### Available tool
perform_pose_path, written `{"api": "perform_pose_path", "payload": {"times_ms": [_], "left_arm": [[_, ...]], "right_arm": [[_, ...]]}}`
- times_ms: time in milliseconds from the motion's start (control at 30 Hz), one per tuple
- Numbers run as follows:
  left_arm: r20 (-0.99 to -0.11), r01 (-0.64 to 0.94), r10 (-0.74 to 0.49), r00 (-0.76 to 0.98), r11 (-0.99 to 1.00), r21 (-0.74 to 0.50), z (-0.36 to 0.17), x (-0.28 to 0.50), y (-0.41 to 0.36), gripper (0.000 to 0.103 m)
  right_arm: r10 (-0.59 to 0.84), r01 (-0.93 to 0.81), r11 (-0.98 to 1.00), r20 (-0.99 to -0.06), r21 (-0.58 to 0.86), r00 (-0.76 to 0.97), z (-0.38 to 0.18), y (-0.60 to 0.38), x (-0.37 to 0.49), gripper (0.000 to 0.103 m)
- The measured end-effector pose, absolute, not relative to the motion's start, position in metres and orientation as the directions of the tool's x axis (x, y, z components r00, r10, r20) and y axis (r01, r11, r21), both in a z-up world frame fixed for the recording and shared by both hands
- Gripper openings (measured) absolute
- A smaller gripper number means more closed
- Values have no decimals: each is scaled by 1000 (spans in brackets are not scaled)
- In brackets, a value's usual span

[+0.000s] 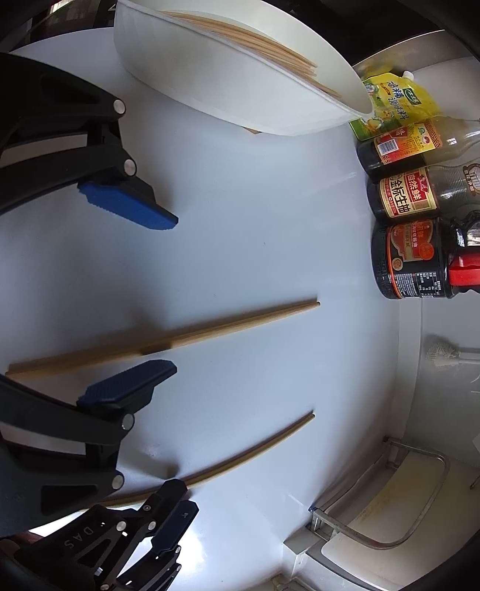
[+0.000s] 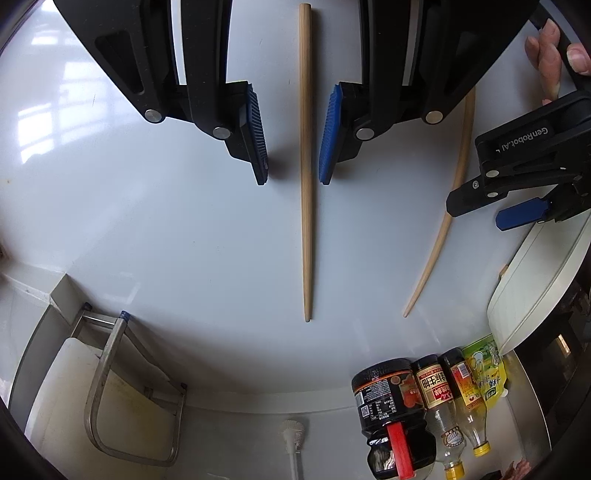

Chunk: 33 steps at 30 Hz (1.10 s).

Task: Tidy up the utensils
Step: 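Close the left gripper on the remaining chopstick while the right gripper holds its own, then carry both held chopsticks over the white basin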

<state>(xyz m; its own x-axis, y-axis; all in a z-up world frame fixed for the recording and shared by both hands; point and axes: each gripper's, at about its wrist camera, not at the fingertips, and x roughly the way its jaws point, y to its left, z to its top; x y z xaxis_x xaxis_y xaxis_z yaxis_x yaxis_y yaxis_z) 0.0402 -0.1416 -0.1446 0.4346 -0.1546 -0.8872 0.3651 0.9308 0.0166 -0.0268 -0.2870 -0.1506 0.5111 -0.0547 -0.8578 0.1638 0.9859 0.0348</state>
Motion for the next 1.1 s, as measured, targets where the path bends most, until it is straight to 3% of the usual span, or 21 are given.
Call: {"api": "perform_pose_path", "payload": {"times_ms": [233, 333, 400, 467, 533, 800, 1100], "left_arm": [[-880, 375, -146, 451, 926, 39, -147, 37, -148, 67], [-879, 392, -190, 437, 920, -4, -146, 35, -150, 50], [-878, 401, -202, 434, 916, -12, -145, 33, -152, 38], [-879, 421, -219, 424, 907, -23, -144, 31, -155, 12], [-884, 445, -226, 410, 895, -22, -144, 29, -160, 7], [-890, 462, -270, 366, 883, -78, -132, 31, -153, 7], [-845, 448, -302, 441, 890, -85, -63, 46, -106, 7]], "right_arm": [[-83, 150, 989, -848, -5, 523, -153, -283, -26, 28], [-80, 135, 991, -847, -10, 526, -153, -281, -26, 27], [-71, 121, 993, -848, -7, 526, -153, -279, -25, 19], [-68, 105, 994, -850, -15, 522, -153, -275, -23, 7], [-58, 97, 995, -854, -9, 517, -152, -272, -20, 6], [4, 148, 985, -863, 91, 505, -142, -279, -21, 6], [49, 124, 982, -823, 143, 567, -82, -249, -8, 6]]}}
